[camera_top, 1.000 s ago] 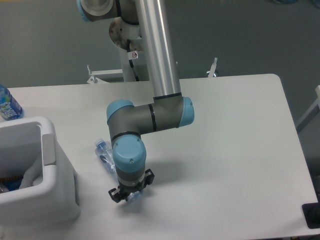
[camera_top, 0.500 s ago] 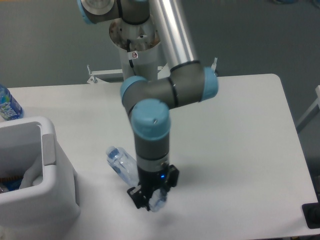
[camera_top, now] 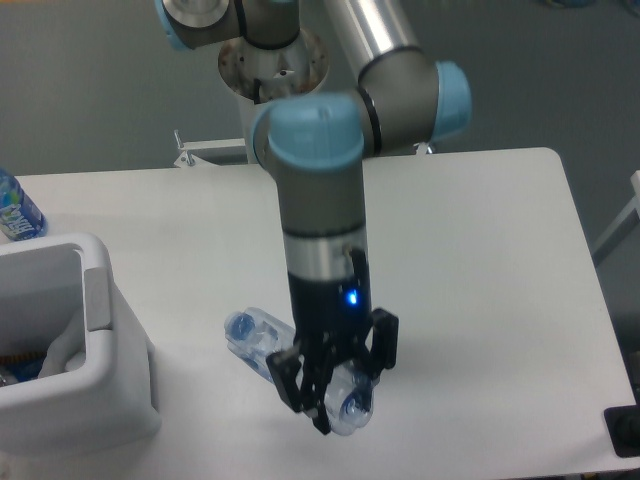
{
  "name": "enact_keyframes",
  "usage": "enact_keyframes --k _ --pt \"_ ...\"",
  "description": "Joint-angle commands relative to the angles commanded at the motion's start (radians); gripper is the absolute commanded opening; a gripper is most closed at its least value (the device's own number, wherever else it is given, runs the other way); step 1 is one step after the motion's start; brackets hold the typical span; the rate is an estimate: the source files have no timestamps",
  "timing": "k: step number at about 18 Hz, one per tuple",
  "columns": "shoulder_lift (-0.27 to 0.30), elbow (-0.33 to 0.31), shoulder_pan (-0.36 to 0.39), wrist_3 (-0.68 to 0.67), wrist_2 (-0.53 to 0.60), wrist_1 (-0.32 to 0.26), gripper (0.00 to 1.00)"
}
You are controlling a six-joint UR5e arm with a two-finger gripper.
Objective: Place the trash in the trash can
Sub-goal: 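Lift the bottle and carry it over the trash bin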
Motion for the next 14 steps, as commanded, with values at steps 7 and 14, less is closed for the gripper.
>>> enact_keyframes --k 7,14 --pt "0.06 0.012 -0.084 0.0 0.0 0.0 0.55" --pt "0.055 0.045 -0.261 0.023 -0.002 0.0 0.55"
